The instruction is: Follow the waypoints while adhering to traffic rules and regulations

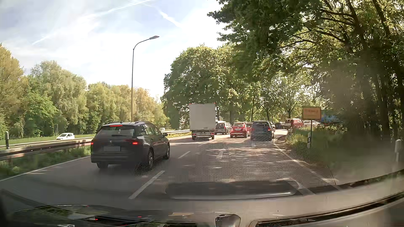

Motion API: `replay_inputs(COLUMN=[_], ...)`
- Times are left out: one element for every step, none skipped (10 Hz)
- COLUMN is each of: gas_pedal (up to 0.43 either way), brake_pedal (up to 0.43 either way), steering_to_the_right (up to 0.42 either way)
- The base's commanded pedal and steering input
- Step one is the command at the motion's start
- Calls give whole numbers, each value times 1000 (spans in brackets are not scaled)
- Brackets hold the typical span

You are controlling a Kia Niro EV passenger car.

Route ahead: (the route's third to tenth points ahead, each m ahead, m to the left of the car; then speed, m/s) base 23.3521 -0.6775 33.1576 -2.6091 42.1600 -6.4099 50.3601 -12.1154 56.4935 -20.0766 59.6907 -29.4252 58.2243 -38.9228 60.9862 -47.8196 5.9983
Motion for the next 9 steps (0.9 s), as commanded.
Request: replay_inputs(gas_pedal=[0,0,0,0,0,0,0,0,0], brake_pedal=[85,79,85,85,79,85,79,73,79], steering_to_the_right=[11,12,12,12,13,14,15,15,17])
